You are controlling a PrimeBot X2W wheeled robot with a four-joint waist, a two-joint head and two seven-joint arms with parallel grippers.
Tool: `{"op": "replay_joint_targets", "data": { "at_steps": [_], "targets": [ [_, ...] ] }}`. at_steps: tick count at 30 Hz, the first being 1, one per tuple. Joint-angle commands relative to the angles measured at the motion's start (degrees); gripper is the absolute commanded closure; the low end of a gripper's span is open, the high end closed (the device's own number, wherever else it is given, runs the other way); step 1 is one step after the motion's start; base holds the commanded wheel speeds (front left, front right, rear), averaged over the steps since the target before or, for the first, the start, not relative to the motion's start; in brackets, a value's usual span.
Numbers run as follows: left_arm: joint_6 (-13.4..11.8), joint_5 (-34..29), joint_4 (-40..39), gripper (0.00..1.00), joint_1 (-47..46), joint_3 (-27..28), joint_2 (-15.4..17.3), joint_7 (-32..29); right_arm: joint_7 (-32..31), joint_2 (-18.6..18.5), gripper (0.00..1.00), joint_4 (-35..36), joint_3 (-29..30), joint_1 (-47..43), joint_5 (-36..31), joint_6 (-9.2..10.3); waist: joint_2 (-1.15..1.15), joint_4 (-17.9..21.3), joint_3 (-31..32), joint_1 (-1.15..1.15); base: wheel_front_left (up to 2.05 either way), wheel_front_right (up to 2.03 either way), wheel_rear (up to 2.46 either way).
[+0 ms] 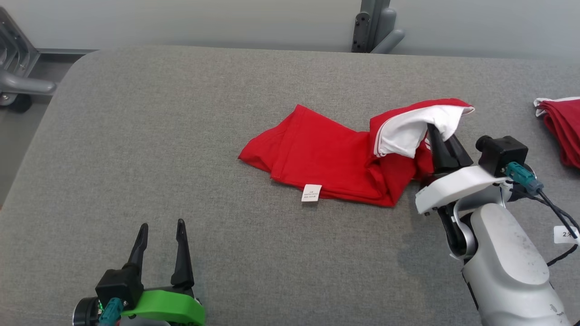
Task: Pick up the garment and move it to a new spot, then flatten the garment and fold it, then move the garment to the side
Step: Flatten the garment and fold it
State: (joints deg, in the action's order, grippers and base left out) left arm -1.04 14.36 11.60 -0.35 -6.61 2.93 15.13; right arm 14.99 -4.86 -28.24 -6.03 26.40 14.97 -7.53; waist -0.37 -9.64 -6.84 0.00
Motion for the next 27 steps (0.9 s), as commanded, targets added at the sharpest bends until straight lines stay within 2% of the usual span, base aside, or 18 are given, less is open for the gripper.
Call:
{"op": "replay_joint_targets", "data": {
  "at_steps": [1, 8, 15, 19, 27],
  "targets": [
    [-0.39, 0.39, 0.09, 0.0, -0.07, -0.11, -0.03, 0.02, 0.2, -0.57, 1.0, 1.58, -0.25, -0.14, 0.24, 0.08, 0.37, 0.25, 0.29, 0.0, 0.0, 0.0, 0.0],
    [-0.76, 0.78, -0.08, 0.0, 0.82, 0.08, -0.03, 0.02, -1.32, -1.85, 1.0, 11.88, 0.18, -4.95, 1.58, 0.08, 0.37, 2.01, 0.98, 0.0, 0.0, 0.0, 0.0],
    [-0.26, 0.61, -0.29, 0.0, 0.5, 0.3, -0.02, 0.02, -4.16, -0.41, 1.0, 19.89, 6.33, -16.32, 1.88, 0.08, 0.37, 5.75, 0.4, 0.0, 0.0, 0.0, 0.0],
    [-0.04, 0.31, -0.18, 0.0, -0.42, 0.07, -0.02, 0.02, -5.28, 0.75, 1.0, 21.28, 9.31, -21.95, 1.82, 0.08, 0.37, 7.61, -0.33, 0.0, 0.0, 0.0, 0.0],
    [0.45, -0.36, 0.26, 0.0, -1.4, 0.5, -0.01, 0.02, -7.29, 1.67, 1.0, 18.53, 9.99, -26.64, -0.2, 0.07, 0.37, 10.21, -1.2, 0.0, 0.0, 0.0, 0.0]
  ]
}}
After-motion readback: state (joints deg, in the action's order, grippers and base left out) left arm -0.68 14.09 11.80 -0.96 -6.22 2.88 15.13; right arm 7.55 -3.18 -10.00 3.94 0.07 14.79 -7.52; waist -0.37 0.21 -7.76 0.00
